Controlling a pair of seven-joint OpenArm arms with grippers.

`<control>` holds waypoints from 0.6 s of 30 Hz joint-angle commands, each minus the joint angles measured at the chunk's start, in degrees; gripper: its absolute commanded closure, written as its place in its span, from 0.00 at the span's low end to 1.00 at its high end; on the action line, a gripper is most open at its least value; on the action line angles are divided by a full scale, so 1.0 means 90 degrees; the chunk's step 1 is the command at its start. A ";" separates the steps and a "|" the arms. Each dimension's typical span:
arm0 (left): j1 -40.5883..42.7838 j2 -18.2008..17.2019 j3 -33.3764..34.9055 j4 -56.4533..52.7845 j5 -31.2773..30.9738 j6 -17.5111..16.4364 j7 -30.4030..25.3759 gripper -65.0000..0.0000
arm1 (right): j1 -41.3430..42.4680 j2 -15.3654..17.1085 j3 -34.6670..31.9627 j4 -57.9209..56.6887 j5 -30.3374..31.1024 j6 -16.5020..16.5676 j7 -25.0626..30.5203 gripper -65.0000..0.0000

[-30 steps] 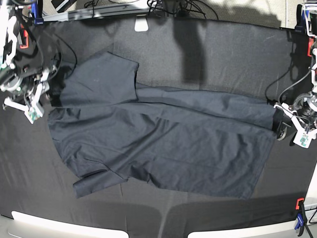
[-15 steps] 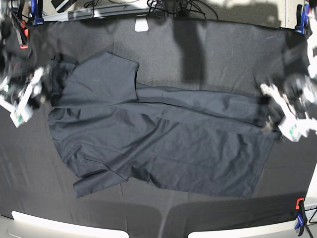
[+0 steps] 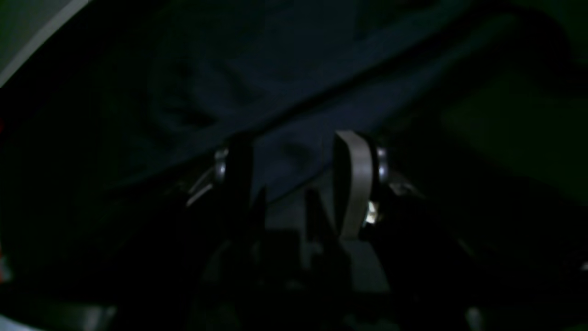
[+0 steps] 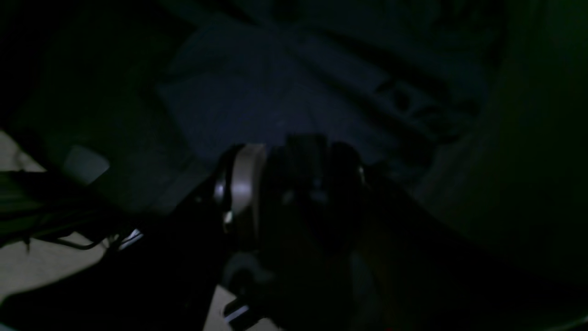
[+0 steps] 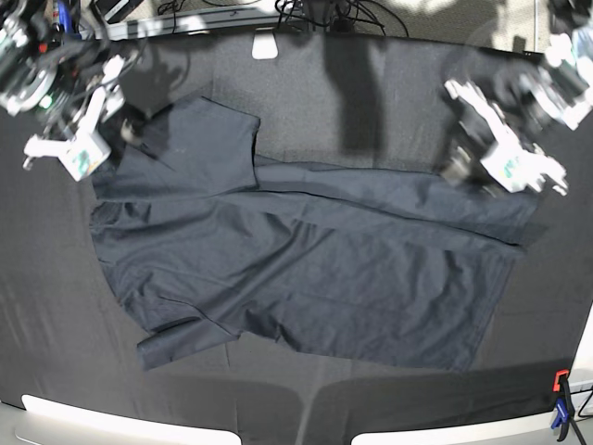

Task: Layout the t-shirt on the table in an organized manner, then fold the t-shirt properly
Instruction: 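Release the folded shirt and raise both grippers away, then move the right gripper to the folded edge near the sleeve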

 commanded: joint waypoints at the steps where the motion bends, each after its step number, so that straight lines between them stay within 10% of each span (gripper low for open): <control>1: -0.0002 -0.0012 -0.0039 0.0197 -0.0046 0.0044 -0.0160 0.60 | -0.0022 0.0070 -0.0126 0.0078 -0.0168 0.0011 0.0143 0.66; 18: 0.0061 0.0087 -0.0041 0.0486 0.0311 0.0053 0.0024 0.60 | 0.0039 0.0146 -0.3993 -0.0724 -0.4571 -0.0350 0.0916 0.74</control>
